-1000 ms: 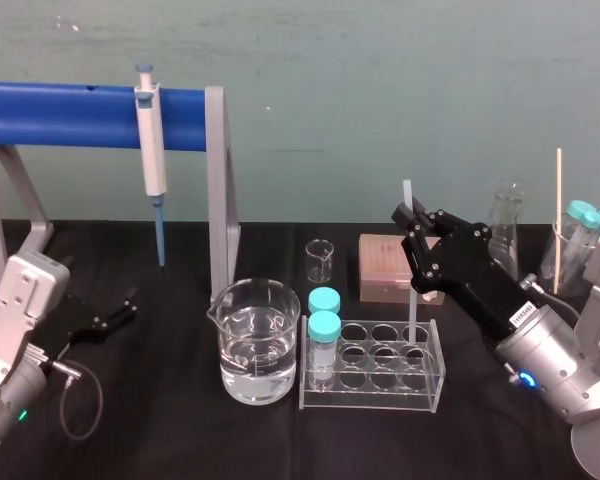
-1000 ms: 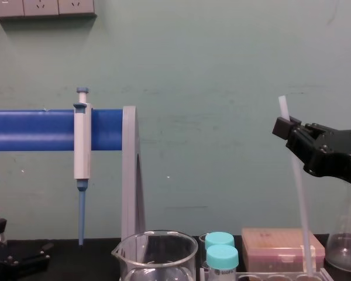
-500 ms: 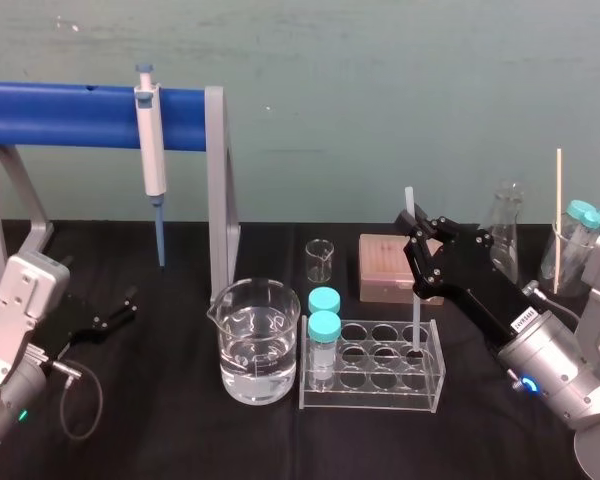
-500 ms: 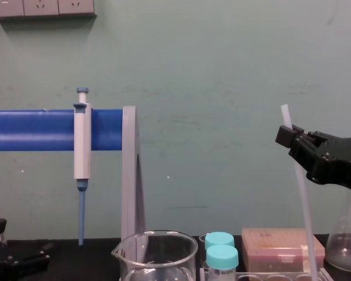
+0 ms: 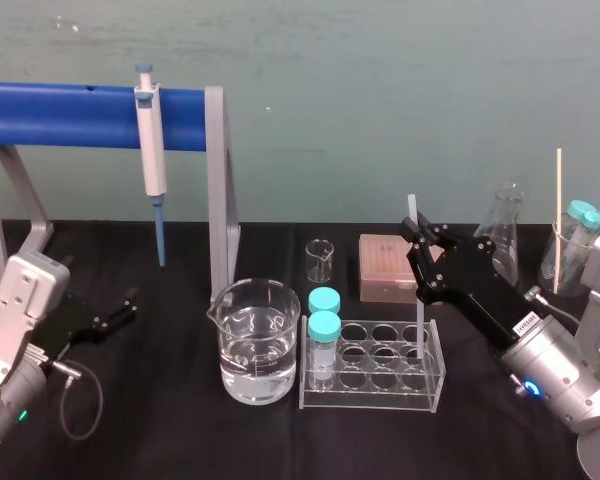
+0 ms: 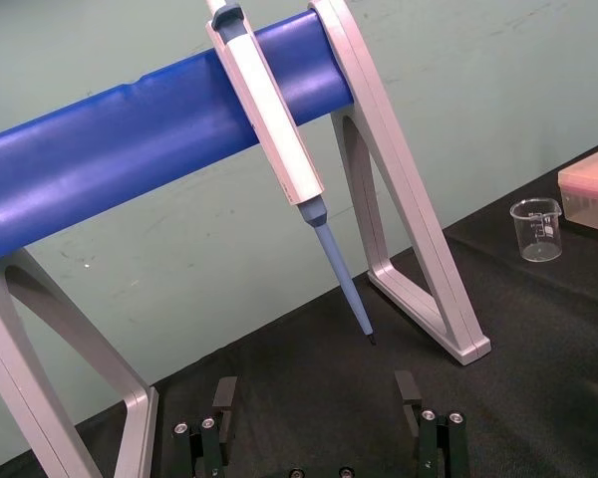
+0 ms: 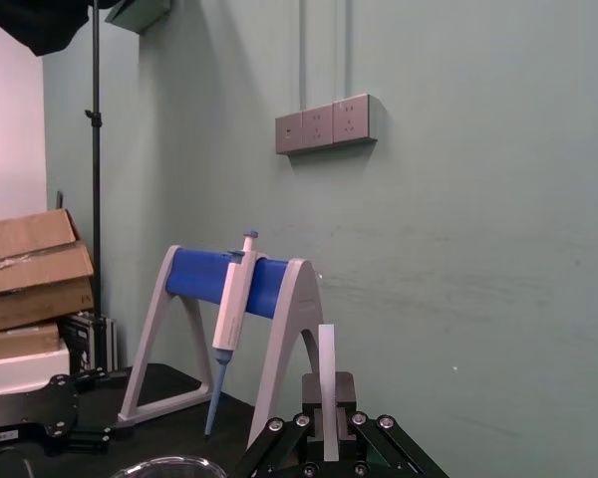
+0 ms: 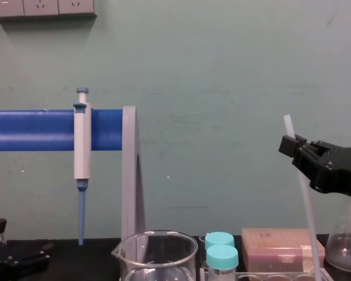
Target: Pick up the stirring rod with one hand, then place it down.
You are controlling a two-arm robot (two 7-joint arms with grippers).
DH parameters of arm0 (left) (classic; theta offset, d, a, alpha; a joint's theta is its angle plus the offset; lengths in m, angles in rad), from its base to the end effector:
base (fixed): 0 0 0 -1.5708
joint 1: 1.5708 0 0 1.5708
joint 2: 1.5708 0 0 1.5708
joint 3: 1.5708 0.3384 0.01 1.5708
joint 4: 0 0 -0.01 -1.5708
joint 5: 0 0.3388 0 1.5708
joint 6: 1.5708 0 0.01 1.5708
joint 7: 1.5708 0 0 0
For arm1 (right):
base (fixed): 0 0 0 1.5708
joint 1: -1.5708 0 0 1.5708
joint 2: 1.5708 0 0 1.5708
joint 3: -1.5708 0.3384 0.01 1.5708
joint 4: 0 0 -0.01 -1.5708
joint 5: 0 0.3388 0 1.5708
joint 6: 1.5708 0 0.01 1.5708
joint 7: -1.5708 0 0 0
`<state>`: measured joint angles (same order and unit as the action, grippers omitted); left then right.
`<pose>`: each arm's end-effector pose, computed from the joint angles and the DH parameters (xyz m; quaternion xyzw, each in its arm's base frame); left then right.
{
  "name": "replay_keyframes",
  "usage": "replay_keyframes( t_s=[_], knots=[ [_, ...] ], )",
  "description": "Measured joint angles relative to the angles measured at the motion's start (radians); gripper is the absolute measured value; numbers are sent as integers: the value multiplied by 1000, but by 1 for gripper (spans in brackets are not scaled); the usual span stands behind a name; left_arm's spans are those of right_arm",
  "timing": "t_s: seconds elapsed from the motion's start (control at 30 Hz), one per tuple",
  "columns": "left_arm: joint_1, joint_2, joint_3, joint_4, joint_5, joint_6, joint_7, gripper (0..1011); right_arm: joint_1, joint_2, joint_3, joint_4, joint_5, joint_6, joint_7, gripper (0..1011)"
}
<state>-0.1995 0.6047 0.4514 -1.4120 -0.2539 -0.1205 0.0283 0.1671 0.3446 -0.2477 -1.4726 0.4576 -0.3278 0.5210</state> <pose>0.3943 0.1023 -0.3471 0.1415 -0.1325 0.5799 0.7913 0.4048 -0.0474 -0.3235 0.1259 -0.1030 -0.4143 0.8955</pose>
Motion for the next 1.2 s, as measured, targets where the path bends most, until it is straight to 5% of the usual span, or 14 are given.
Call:
replay_keyframes(
  t_s=[0.57,1.2],
  knots=[
    [0,0,0,0,0,0,0,1000,46,-13,-12,101,14,2,28,70],
    [0,0,0,0,0,0,0,1000,78,-21,-38,175,63,74,47,70]
  ],
)
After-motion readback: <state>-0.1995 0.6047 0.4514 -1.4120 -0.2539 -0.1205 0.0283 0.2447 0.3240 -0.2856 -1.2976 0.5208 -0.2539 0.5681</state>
